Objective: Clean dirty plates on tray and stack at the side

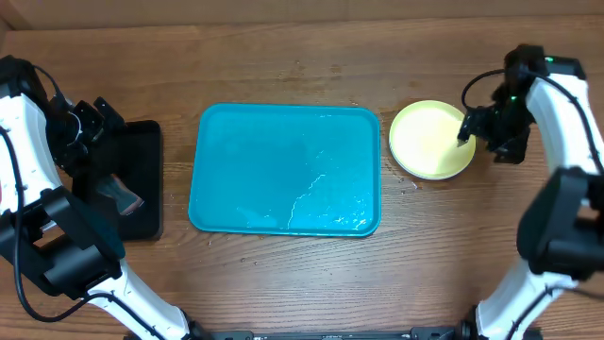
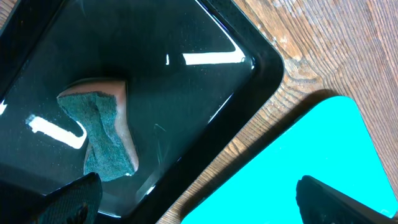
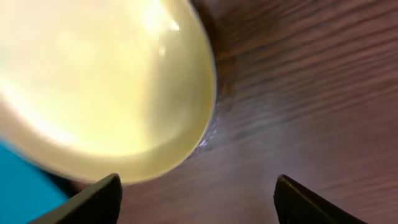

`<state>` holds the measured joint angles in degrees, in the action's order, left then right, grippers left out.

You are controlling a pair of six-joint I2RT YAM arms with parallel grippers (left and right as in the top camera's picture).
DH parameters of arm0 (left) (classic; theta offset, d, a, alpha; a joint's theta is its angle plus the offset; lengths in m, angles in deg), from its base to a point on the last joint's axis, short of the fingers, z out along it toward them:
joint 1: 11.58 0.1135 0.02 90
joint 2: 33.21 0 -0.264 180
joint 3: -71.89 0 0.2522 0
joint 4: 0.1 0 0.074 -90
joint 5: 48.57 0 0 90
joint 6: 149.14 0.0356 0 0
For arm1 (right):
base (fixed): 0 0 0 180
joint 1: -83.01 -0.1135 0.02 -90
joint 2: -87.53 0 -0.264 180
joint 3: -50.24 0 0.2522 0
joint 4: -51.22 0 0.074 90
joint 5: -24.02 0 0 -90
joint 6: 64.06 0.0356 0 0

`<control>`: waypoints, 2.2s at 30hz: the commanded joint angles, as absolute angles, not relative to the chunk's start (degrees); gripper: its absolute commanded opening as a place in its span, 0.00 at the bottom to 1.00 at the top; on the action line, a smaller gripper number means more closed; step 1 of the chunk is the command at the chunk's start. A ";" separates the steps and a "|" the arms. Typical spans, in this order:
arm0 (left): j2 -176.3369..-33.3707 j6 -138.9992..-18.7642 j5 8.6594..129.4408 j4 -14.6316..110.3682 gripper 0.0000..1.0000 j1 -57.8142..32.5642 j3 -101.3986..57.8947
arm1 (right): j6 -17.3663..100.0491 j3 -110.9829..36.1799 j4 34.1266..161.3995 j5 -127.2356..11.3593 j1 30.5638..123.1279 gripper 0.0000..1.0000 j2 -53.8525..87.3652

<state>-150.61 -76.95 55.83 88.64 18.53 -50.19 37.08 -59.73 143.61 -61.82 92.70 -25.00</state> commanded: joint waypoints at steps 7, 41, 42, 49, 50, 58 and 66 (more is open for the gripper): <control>-150.41 -76.03 56.26 88.38 1.00 18.40 -50.67 | 38.22 -56.91 149.60 -56.88 87.52 1.00 1.53; -150.41 -76.03 56.26 88.40 1.00 18.40 -50.67 | 51.00 -16.21 116.68 -57.12 75.02 1.00 42.01; -150.41 -76.03 56.29 88.38 1.00 18.40 -50.67 | 51.00 -12.80 113.29 -57.12 75.04 1.00 45.47; -150.41 -76.03 56.29 88.38 1.00 18.40 -50.67 | 51.00 9.06 95.81 -62.08 75.35 1.00 66.71; -150.41 -76.03 56.29 88.40 1.00 18.40 -50.67 | 50.98 13.95 91.81 -62.41 75.37 1.00 70.60; -150.41 -76.03 56.29 88.38 1.00 18.40 -50.67 | 49.21 29.97 75.92 -62.04 76.00 1.00 84.15; -150.41 -76.03 56.29 88.38 1.00 18.40 -50.67 | 43.64 36.03 67.22 -61.62 78.23 1.00 87.37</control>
<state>-150.61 -76.95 55.83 88.45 18.53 -50.19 46.85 34.89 67.39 -61.49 76.77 86.69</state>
